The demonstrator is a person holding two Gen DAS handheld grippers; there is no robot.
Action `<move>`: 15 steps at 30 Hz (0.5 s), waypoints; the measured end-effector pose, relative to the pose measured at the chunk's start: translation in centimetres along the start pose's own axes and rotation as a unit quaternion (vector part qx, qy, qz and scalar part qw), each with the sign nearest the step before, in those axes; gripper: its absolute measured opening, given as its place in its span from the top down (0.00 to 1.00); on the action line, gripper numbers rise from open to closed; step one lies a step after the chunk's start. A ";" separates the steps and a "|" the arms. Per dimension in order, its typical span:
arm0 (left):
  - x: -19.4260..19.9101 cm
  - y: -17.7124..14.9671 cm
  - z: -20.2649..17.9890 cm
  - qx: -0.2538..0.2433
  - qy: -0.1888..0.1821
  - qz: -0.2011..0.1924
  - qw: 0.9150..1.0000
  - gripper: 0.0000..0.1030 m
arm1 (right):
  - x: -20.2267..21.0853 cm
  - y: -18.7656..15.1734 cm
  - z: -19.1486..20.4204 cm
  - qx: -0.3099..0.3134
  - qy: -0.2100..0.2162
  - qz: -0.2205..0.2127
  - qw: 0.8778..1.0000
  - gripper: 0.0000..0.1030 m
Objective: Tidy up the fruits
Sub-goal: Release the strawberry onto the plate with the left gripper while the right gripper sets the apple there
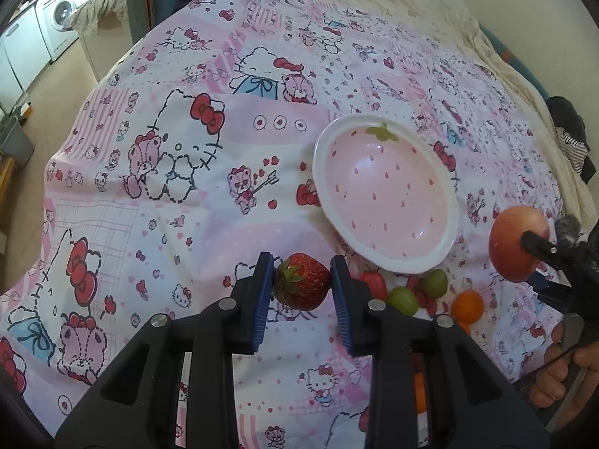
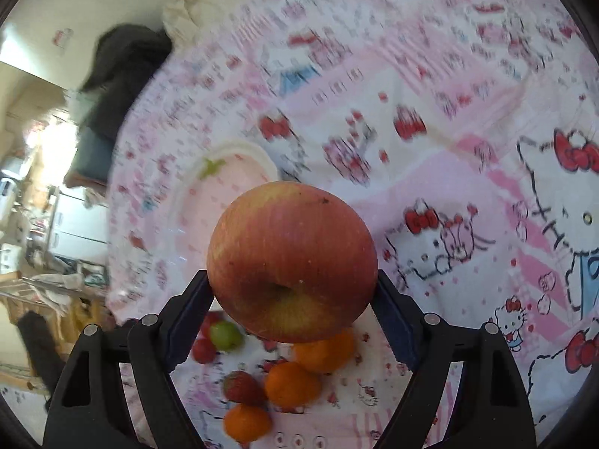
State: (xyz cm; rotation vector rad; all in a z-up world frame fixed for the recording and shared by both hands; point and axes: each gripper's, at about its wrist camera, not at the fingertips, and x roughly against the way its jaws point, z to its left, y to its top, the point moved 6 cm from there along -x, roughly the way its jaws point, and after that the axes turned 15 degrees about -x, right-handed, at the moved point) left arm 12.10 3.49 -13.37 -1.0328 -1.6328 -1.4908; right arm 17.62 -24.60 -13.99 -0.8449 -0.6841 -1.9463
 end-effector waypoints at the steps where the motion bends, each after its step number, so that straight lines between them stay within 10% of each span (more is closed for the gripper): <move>1: 0.1 0.4 -0.1 0.001 -0.005 0.000 1.000 0.74 | 0.4 0.1 0.5 0.004 0.011 -0.003 1.000 0.17; 15: -1.8 9.1 -0.7 -0.002 -0.044 -0.018 0.999 0.74 | -2.2 3.5 5.7 0.045 0.060 0.032 0.997 0.17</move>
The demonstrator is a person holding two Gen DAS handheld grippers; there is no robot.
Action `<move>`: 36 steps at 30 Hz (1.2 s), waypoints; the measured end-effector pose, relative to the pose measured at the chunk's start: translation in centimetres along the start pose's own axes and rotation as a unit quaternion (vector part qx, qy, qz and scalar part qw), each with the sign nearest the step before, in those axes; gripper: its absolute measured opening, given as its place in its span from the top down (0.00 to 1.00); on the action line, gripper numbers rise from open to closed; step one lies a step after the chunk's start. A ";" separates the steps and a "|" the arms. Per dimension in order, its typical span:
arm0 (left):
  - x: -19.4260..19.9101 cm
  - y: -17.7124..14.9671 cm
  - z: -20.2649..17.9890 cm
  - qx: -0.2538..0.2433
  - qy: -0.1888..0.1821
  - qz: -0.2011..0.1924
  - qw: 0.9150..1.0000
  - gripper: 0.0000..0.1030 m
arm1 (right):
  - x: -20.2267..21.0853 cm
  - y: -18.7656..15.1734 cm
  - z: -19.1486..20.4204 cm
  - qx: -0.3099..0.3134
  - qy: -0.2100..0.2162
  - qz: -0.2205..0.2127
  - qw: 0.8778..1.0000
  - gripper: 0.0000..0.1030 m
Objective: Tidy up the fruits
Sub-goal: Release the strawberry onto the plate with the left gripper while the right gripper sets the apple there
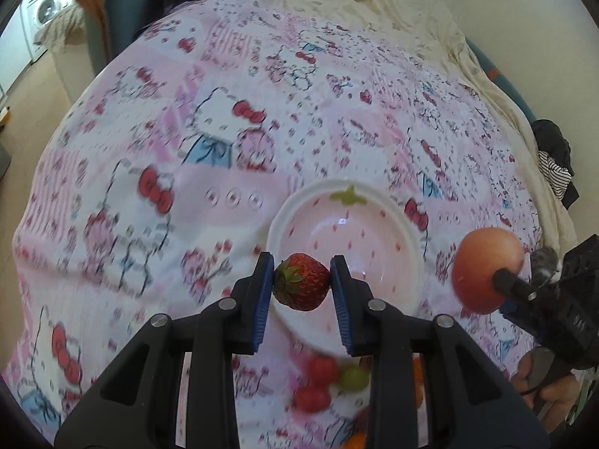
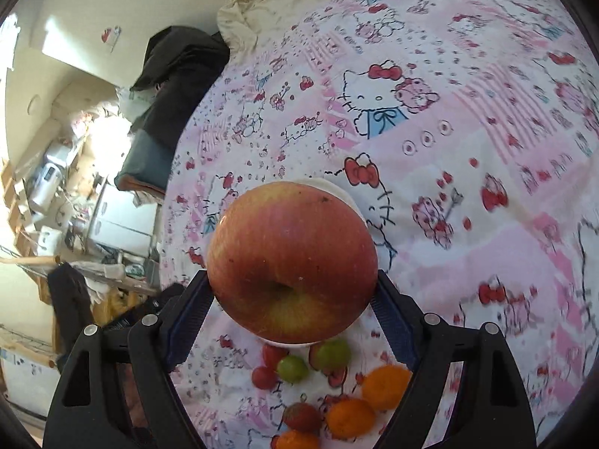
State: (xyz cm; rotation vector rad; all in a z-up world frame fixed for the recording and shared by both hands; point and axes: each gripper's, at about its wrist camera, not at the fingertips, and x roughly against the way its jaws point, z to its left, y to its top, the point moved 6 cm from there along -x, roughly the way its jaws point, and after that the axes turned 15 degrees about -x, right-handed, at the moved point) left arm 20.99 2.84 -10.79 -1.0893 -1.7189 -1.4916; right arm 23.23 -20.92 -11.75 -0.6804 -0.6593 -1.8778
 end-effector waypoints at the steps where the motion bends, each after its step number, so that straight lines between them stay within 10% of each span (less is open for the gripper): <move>1: -0.5 0.5 0.0 -0.001 -0.001 -0.001 1.000 0.74 | -0.4 0.2 0.0 0.004 -0.003 0.003 1.000 0.17; 25: -9.7 2.3 0.9 0.021 -0.034 0.059 0.997 0.73 | -10.1 2.4 -0.7 0.018 -0.035 0.073 0.997 0.17; 31: -9.5 2.3 -0.2 0.011 -0.050 0.052 0.997 0.42 | -8.1 3.0 1.3 0.034 0.004 0.044 0.998 0.17; 36: -9.3 2.2 -0.2 0.015 -0.041 0.053 0.998 0.38 | -7.3 3.6 0.9 0.013 0.013 0.037 0.999 0.17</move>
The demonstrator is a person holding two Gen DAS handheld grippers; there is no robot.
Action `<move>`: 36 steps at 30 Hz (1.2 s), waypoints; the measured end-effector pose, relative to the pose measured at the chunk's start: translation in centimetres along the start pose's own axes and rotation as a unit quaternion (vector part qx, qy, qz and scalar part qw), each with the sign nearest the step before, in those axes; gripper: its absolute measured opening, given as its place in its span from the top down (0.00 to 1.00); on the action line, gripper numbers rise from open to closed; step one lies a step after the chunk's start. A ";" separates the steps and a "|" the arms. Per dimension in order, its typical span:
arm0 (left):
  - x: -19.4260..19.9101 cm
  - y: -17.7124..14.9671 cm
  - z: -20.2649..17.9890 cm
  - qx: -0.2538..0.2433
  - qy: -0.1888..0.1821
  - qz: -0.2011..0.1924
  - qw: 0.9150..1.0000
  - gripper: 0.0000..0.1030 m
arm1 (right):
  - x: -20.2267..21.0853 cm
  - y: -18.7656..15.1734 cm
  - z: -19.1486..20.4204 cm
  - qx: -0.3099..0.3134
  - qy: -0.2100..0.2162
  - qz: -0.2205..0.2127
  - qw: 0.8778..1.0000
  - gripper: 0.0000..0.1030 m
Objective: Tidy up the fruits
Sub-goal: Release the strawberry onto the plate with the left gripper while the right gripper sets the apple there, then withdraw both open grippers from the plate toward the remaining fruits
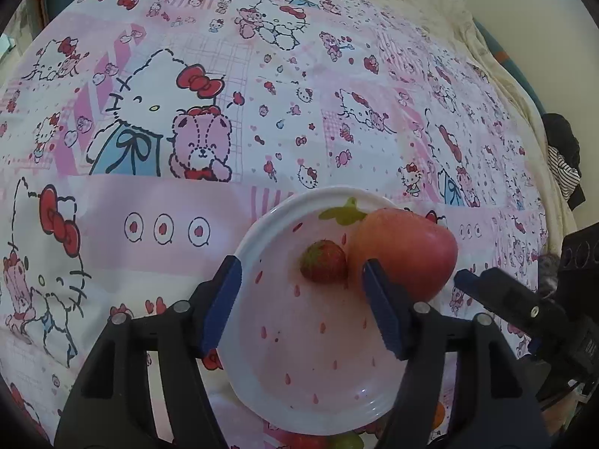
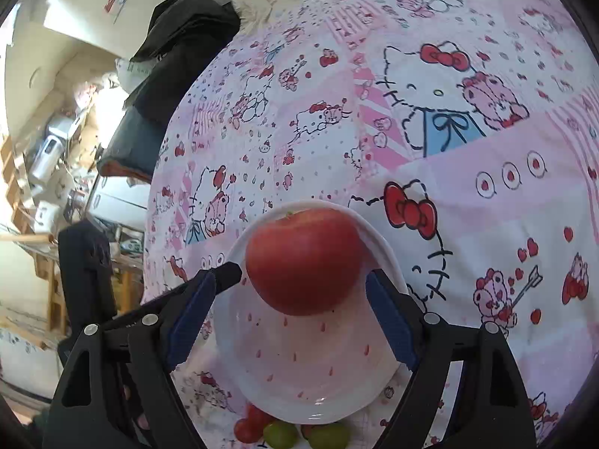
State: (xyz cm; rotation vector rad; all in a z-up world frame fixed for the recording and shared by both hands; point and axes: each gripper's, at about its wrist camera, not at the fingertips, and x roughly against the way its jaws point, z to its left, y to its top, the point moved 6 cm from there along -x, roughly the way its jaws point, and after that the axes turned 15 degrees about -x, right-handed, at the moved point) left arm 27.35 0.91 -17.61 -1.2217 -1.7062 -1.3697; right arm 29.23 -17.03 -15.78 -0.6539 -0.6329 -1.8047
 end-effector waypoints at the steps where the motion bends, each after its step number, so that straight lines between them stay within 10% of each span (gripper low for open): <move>1: 0.2 0.0 0.2 0.004 0.001 -0.002 1.000 0.38 | 0.2 0.2 -0.1 -0.002 -0.001 -0.005 1.000 0.17; 36: 12.2 -6.7 -0.8 -0.046 0.062 -0.058 0.995 0.38 | 10.7 -8.0 0.1 0.034 -0.026 -0.068 0.997 0.17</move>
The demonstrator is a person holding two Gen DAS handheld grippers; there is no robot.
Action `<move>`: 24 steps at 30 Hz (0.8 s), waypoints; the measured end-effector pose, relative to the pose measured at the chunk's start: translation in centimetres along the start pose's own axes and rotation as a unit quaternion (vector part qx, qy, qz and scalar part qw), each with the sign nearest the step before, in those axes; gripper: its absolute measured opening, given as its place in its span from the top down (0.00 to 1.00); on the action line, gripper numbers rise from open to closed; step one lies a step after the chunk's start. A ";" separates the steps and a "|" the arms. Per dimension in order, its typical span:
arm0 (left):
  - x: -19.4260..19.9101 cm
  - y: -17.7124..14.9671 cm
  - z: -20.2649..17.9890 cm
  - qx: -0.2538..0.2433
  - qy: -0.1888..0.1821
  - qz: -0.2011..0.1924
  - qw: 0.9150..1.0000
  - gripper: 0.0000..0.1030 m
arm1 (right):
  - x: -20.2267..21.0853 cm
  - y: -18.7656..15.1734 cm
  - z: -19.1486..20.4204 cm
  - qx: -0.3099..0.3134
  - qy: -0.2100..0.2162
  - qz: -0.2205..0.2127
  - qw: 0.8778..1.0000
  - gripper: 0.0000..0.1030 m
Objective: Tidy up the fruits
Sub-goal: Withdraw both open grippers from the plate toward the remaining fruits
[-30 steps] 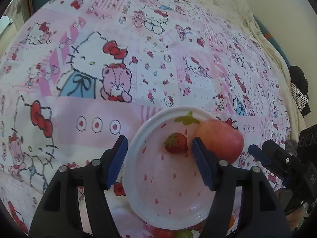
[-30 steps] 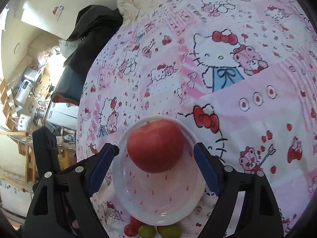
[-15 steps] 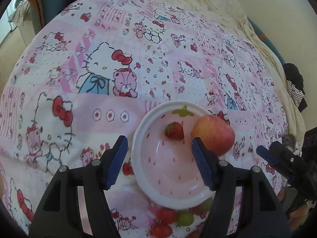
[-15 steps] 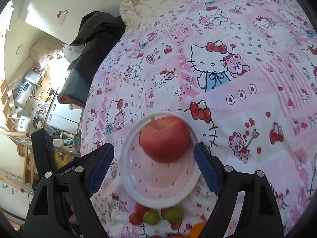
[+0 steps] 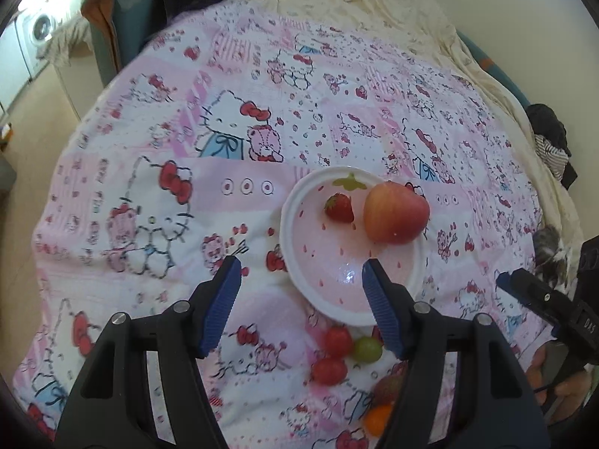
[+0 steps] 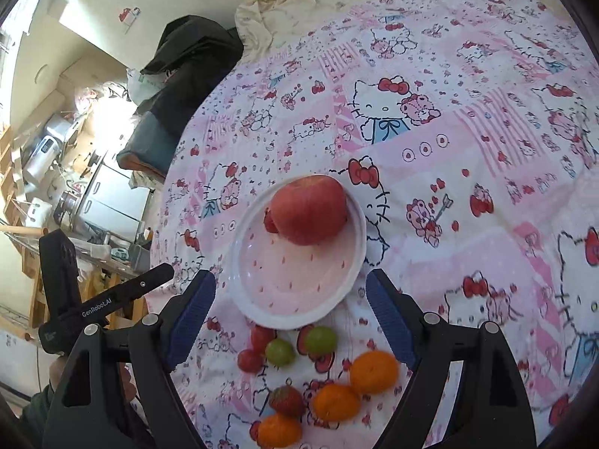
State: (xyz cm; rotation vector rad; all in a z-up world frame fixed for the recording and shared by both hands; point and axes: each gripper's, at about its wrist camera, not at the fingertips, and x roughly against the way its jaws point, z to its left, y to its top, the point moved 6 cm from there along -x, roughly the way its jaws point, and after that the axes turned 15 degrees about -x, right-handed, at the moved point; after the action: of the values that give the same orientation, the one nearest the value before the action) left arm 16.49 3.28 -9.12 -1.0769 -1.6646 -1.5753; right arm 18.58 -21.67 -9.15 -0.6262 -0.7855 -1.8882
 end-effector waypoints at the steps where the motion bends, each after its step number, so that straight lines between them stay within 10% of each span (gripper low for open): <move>1: 0.4 -0.2 -0.1 -0.005 0.004 -0.002 1.000 0.38 | 0.4 -0.3 0.0 0.002 -0.004 -0.007 1.000 0.17; 24: 2.4 -6.6 -1.7 -0.031 0.042 0.001 0.999 0.24 | 3.1 -6.5 -2.6 0.004 -0.084 -0.050 0.995 0.08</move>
State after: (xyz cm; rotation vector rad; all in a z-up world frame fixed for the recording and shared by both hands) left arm 9.40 2.22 -10.19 -1.0295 -1.5674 -1.6573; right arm 11.17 -23.27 -10.31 -0.7613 -0.9481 -1.9385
